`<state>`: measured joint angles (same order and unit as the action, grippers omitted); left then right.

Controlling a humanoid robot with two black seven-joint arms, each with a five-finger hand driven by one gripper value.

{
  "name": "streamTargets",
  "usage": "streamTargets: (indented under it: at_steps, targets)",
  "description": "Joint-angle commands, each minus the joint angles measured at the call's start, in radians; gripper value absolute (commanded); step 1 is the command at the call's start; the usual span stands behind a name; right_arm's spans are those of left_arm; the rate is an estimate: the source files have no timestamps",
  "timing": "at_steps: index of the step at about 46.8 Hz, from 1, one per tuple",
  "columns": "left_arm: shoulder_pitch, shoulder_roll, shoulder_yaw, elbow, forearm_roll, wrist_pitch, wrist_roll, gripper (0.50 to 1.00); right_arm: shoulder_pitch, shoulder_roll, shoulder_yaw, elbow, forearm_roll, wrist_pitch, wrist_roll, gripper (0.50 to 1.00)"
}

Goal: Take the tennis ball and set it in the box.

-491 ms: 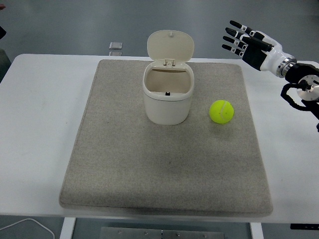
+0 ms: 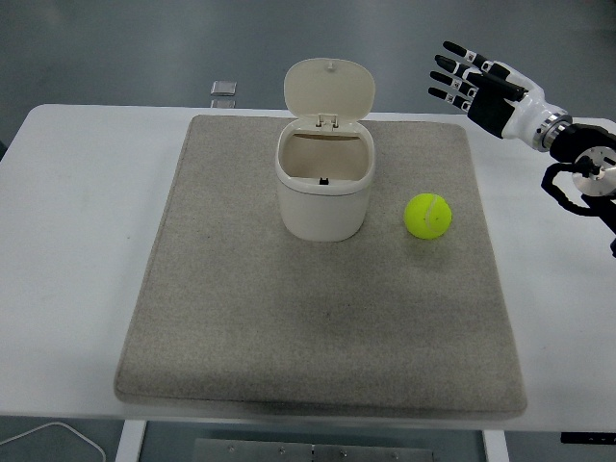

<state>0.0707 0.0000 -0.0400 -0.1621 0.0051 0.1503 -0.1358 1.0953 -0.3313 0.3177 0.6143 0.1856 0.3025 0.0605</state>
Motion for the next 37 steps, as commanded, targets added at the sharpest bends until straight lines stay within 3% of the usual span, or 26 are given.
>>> streamTargets:
  at_steps: [1, 15, 37]
  targets:
    - [0.0, 0.0, 0.0, 0.0, 0.0, 0.0, 0.001, 0.996, 0.0, 0.0, 0.001, 0.001, 0.002, -0.008, 0.004, 0.93]
    - [0.0, 0.0, -0.001, 0.0, 0.0, 0.0, 0.001, 0.996, -0.005, 0.002, 0.06, 0.001, 0.002, -0.005, 0.01, 0.93]
    - [0.0, 0.0, -0.001, 0.0, 0.0, 0.0, 0.001, 0.996, -0.006, 0.002, 0.047, 0.002, -0.015, 0.003, 0.012, 0.93]
